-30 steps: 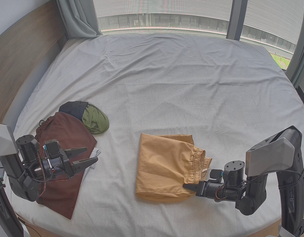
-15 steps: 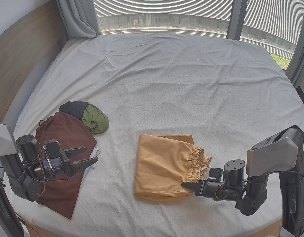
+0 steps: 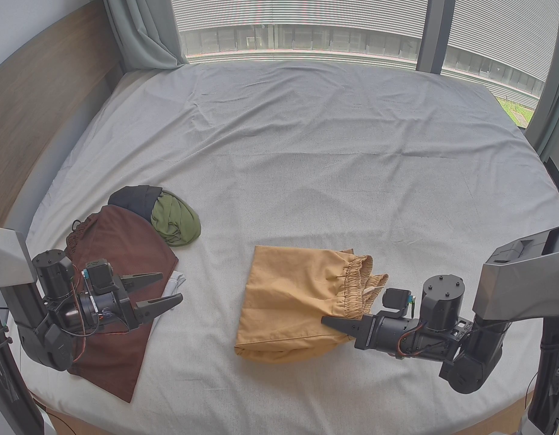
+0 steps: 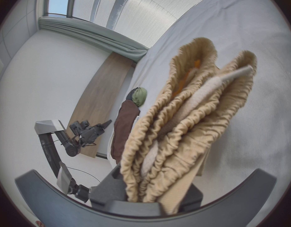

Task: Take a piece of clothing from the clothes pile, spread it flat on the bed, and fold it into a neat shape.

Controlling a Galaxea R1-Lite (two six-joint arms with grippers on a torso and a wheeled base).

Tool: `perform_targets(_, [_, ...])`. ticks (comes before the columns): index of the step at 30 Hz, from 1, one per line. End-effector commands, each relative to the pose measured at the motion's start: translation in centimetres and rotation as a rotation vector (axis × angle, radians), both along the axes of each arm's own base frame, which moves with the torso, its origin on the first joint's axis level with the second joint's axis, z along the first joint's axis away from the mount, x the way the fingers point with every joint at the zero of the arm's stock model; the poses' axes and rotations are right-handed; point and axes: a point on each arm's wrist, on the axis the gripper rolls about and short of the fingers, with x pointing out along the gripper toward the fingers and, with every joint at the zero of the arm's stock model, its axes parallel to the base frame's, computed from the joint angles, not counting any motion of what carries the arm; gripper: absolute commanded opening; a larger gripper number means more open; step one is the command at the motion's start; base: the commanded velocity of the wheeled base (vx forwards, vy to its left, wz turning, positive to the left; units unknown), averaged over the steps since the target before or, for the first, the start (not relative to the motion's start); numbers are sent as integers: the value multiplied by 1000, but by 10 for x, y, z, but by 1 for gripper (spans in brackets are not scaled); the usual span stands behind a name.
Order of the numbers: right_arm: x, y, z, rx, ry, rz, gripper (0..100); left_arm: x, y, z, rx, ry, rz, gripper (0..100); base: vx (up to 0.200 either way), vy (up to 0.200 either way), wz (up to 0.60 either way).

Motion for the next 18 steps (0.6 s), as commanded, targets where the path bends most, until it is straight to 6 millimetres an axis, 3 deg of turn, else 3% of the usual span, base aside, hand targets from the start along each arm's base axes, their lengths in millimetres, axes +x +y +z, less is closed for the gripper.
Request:
perform_targets(1, [0, 1, 26, 56, -74, 28, 0, -3, -2, 1, 0, 3, -9, 100, 0, 0, 0])
perform_targets(8, [-1, -3, 49, 140, -83, 104, 0, -4, -2, 2, -6, 1, -24, 100, 0, 0, 0])
perform_targets(18, [20, -10, 77, 220, -177, 152, 0, -8, -3, 7, -10, -10, -51, 100, 0, 0, 0])
